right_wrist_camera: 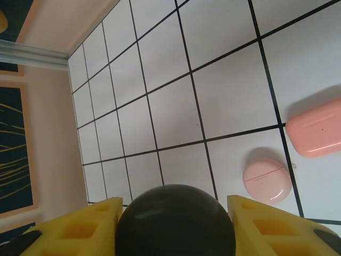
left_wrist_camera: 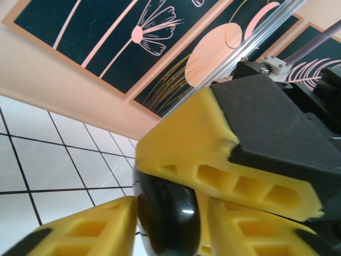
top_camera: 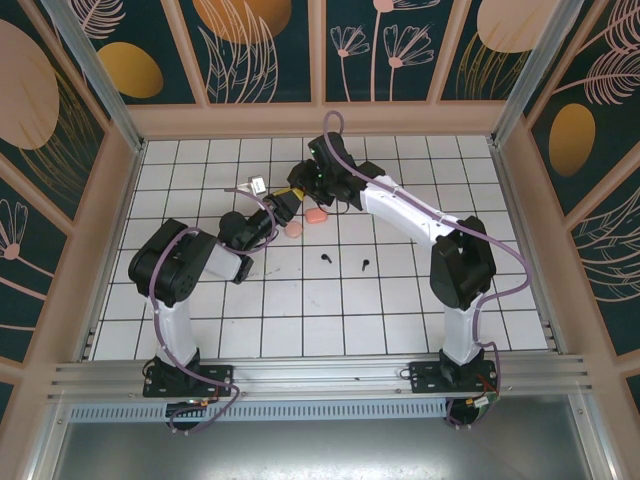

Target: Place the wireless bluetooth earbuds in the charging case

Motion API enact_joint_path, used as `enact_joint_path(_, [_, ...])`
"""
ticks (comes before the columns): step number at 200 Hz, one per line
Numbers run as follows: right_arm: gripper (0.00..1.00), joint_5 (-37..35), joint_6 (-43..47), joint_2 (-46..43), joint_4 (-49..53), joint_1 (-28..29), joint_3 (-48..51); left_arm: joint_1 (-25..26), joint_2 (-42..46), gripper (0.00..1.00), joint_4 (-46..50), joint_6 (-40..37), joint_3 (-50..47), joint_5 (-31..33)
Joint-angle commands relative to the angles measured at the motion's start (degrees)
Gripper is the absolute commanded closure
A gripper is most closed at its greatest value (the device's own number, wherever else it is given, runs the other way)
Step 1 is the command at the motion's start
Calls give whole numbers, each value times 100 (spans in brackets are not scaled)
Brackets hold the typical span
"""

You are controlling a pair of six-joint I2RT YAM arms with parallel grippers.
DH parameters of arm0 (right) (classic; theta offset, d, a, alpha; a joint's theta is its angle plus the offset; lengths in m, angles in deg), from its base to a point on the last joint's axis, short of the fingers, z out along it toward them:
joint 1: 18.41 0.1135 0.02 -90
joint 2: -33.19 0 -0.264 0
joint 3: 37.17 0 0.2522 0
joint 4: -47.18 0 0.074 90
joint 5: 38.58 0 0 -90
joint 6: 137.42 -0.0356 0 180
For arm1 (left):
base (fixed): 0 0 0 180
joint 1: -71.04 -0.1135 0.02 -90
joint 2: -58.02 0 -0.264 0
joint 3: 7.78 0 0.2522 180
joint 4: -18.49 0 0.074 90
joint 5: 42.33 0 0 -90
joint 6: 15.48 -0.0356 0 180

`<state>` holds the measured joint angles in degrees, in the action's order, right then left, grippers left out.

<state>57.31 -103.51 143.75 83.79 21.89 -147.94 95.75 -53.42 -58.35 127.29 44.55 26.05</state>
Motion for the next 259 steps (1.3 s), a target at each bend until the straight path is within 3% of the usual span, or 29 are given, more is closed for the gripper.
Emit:
enact_joint_path(1, [72, 70, -20, -71, 18, 83, 60, 26, -60, 68, -1425, -25, 136, 1])
enact_joint_path(66, [69, 99, -64, -96, -69, 83, 34, 25, -62, 91, -1427, 37, 155, -56])
enact_joint_path(81, [55, 105, -77, -101, -103, 62, -11, 25, -67, 99, -1432, 83, 187, -94])
enact_joint_path(98, [36, 78, -79, -175, -204, -23, -81, 25, -55, 100, -1427, 148, 186, -105])
enact_joint_path(114, [29, -24, -70, -360, -382, -148, -14, 25, -37, 100, -1425, 202, 179, -122])
enact_joint_path(146, [27, -131, 176, -983, -686, -426, 464, 25, 37, 100, -1328, 304, 119, -242])
enact_joint_path(177, [27, 172, 895, -1841, -1127, -766, 1621, 16, 382, 100, -610, 40, 84, -662])
enact_joint_path(226, [28, 1098, 2829, -3272, -2170, -1303, 3649, 16, 944, 100, 1297, -859, 479, -1987])
enact_joint_path(259, [28, 1869, 3650, -3906, -2652, -1574, 4402, 8, 972, 100, 1778, -1028, 781, -2781])
